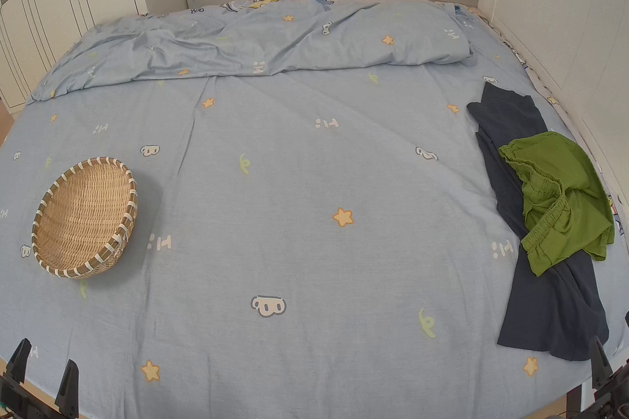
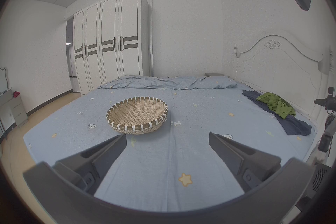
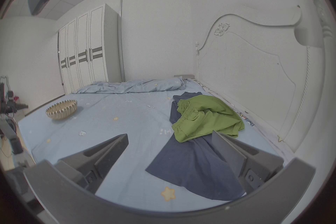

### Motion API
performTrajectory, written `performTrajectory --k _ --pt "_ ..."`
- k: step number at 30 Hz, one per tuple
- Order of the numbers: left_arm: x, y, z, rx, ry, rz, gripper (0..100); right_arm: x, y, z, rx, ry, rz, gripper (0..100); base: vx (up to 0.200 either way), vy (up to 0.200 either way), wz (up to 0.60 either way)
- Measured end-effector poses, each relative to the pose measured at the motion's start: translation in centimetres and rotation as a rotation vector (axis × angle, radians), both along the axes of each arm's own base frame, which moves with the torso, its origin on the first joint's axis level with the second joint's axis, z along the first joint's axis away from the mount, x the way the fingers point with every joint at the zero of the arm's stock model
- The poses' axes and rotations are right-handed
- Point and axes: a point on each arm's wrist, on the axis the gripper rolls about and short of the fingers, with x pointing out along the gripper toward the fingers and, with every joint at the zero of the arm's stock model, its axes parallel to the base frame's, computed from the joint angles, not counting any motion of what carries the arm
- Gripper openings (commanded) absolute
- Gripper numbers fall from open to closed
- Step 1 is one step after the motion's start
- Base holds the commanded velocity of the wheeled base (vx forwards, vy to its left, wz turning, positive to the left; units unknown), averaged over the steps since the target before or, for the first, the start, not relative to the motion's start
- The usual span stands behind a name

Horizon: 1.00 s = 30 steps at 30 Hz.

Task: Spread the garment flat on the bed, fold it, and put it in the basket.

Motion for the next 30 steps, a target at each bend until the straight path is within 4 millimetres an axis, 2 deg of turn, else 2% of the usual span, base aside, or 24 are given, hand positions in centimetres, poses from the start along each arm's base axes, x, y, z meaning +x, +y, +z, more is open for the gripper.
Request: performTrajectory --k 2,5,11,15,17,21,26,30 --pt "0.0 0.0 0.0 0.0 0.0 0.0 100 -0.1 0.0 0.4 0.025 -0.01 0.008 100 0.0 0.0 0.0" --pt "0.0 0.0 0.0 0.0 0.0 0.0 100 -0.6 0.0 2.1 0.087 -0.032 0.029 100 0.0 0.0 0.0" --pt "0.0 0.0 0.0 0.0 0.0 0.0 100 -2.2 -0.3 7.7 0.087 -0.048 0.072 100 0.0 0.0 0.0" --pt "0.0 0.0 0.0 0.0 0.0 0.0 100 -2.0 -0.4 11.2 0.063 -0.027 0.092 100 0.0 0.0 0.0" --pt "0.0 0.0 0.0 0.0 0.0 0.0 100 -1.1 -0.3 12.7 0.052 0.003 0.094 100 0.0 0.0 0.0" --pt "0.0 0.0 0.0 0.0 0.0 0.0 100 2.0 -0.1 14.9 0.029 0.096 0.08 100 0.0 0.0 0.0" --pt "0.0 0.0 0.0 0.001 0.0 0.0 100 7.0 0.2 16.6 0.003 0.222 0.037 100 0.0 0.0 0.0" --pt "0.0 0.0 0.0 0.001 0.0 0.0 100 11.8 0.2 17.3 -0.017 0.334 -0.016 100 0.0 0.0 0.0"
